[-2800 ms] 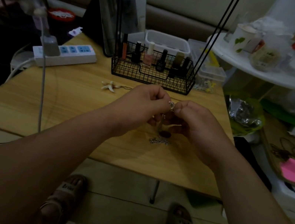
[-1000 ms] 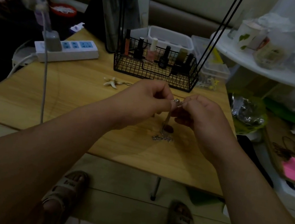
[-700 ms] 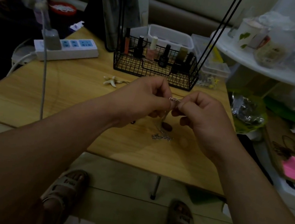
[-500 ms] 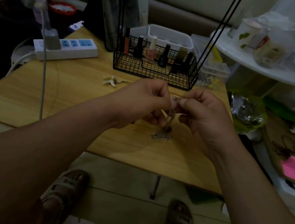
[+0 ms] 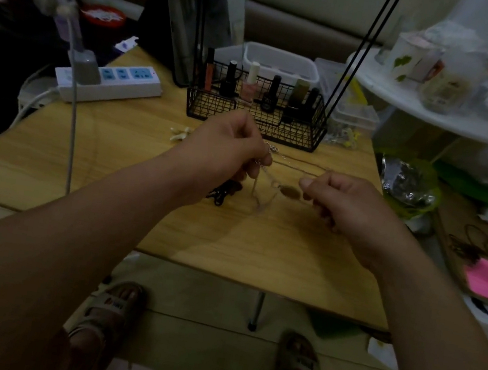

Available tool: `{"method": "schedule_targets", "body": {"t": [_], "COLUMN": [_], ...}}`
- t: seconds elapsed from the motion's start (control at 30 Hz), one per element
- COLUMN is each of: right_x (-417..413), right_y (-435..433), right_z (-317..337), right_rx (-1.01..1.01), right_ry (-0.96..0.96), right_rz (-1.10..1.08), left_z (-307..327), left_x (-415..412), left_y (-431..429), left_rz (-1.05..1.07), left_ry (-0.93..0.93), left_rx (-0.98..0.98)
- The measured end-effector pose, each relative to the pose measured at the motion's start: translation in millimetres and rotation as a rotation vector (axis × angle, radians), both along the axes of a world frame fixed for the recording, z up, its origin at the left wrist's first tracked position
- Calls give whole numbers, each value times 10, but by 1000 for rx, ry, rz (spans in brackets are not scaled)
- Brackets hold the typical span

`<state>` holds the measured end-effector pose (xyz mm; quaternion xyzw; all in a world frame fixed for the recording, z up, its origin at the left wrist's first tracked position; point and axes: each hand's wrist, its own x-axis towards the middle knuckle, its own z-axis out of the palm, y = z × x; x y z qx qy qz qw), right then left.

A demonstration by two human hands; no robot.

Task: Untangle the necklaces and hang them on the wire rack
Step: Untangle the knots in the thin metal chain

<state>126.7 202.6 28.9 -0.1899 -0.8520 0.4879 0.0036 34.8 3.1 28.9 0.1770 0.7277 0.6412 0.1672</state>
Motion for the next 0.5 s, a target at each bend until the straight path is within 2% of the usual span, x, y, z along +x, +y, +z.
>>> {"method": "schedule_targets", "body": {"t": [0.13,0.2,0.3,0.37,0.43,0.5], "right_x": [3,-8,-41,-58,-73,-75], "right_y": [43,56,95,128,137,118], "right_z": [-18,1,71,78,79,77], "right_rx": [0,-216,-676,-871,-877,-756], "right_ry": [88,130,205,243,245,217], "right_rz": [-129,-220,-348,-381,-372,-305], "left_z": [5,9,20,18,13,8], "left_x": [-30,-25,-23,-30,-21,-1], "left_y": [-9,-2,-22,-36,-41,-35], "left_rz": [48,55,55,19,-40,-94], "left_ry": [-11,-8,-11,-15,-28,-60], "left_rx": [12,-18,-49,-55,-68,-74]}}
